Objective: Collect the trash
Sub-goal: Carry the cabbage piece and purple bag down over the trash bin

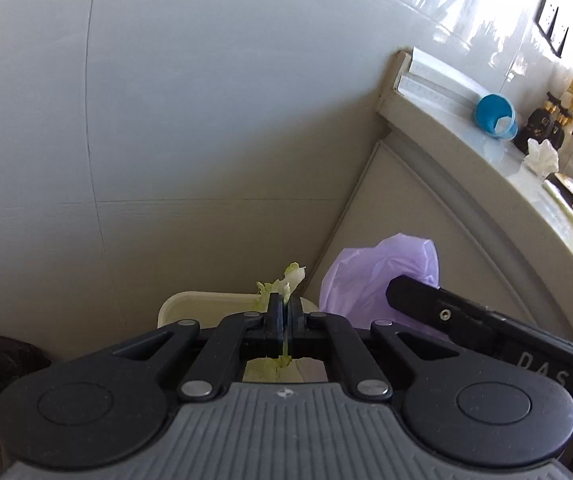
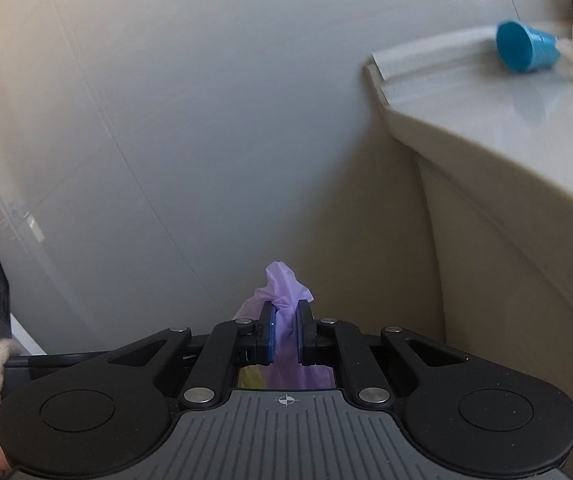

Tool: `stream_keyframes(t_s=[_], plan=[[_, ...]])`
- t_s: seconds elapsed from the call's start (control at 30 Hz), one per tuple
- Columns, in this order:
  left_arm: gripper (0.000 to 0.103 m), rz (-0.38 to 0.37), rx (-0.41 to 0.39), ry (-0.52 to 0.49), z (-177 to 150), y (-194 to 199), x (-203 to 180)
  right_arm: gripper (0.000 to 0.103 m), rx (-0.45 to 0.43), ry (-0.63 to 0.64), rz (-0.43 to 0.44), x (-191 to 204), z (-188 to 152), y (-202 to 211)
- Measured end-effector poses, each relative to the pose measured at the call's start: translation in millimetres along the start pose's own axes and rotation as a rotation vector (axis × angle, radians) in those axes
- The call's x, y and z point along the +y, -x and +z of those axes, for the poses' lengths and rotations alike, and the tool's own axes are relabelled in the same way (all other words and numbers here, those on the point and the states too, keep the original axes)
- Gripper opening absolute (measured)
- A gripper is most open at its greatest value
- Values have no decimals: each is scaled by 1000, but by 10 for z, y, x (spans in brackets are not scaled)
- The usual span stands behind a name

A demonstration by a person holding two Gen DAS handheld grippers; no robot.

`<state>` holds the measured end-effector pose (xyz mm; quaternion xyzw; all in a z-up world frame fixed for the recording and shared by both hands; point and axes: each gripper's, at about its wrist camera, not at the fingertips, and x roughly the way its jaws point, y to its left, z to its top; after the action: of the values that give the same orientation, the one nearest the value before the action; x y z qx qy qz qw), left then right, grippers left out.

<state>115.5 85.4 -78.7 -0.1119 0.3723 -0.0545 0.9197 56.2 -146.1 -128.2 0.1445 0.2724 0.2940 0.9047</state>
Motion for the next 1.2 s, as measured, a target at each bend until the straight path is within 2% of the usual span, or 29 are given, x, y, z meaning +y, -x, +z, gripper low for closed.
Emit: stream_keyframes(t_s=[0.1,0.2,0.37,0.63,0.83,1.03,1.2], plan=[[2,23,5,-11,-104,-71,9,9,67,-32,-67,-79,-177,-175],[2,17,31,30,-180,-173,83,9,117,-75,-104,-181,-302,-315],[2,17,76,88,-291,-331,210,9,167,-162,-116,-378,-446,-489],[2,53,97,59,-346,-463,276,9,217,-248,-125,-630,-508,-894],[2,78,116,35,-373,-569,314,9,267,-245,-147,-691,-544,-1167],[2,127,147,-20,-360,-750,259,9,323,-272,-192,-782,-661,-1317],[2,125,159,-41,-393,-787,260,9,342,-280,-214,-814,-687,-1371]])
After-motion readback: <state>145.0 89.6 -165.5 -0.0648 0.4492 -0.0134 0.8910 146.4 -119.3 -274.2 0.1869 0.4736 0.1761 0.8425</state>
